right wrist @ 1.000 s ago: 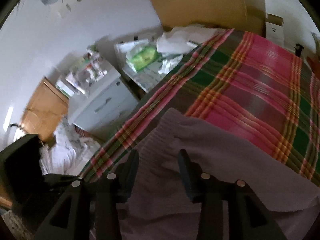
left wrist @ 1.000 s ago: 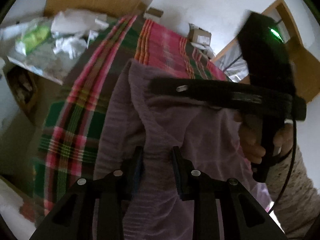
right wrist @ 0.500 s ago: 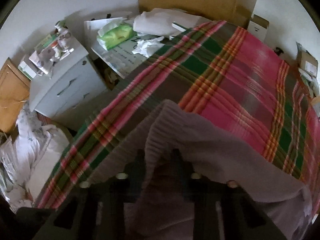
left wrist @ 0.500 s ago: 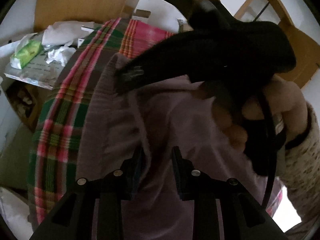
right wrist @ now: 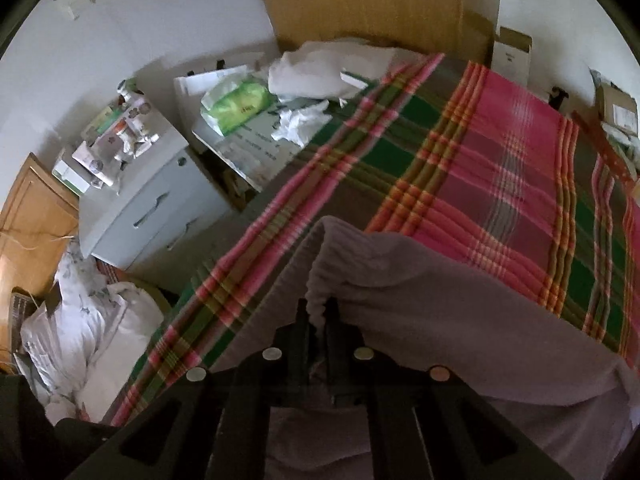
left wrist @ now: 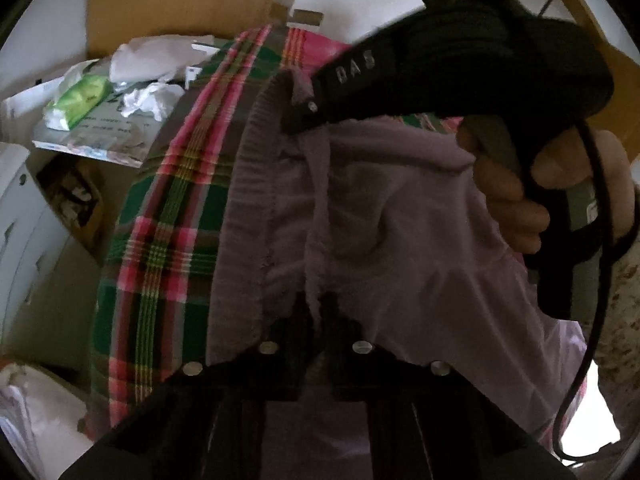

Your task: Fold clothes

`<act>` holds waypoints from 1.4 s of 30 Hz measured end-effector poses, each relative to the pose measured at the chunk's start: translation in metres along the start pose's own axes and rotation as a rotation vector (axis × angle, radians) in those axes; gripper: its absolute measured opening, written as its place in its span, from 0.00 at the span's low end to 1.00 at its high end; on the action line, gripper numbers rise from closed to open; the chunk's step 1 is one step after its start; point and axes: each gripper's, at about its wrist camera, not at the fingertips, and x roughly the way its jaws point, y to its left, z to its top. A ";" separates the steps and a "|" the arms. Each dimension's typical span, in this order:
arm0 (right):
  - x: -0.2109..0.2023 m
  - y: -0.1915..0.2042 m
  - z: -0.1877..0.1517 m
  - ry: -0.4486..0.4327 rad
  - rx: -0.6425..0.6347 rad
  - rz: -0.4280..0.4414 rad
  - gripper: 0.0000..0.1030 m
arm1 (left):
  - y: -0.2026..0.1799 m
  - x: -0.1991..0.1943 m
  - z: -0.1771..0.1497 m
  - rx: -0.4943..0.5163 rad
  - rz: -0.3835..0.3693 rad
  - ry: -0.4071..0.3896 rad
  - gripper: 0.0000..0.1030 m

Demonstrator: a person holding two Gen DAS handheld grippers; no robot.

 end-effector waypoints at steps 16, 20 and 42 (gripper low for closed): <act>0.008 0.041 0.036 -0.079 -0.053 -0.014 0.05 | 0.038 -0.029 0.013 -0.133 -0.017 -0.099 0.04; 0.036 0.036 0.031 -0.025 -0.033 -0.018 0.06 | 0.045 -0.020 0.011 -0.151 -0.022 -0.067 0.04; -0.024 0.021 0.012 -0.064 -0.059 -0.028 0.19 | 0.044 -0.028 0.002 -0.211 0.039 -0.043 0.10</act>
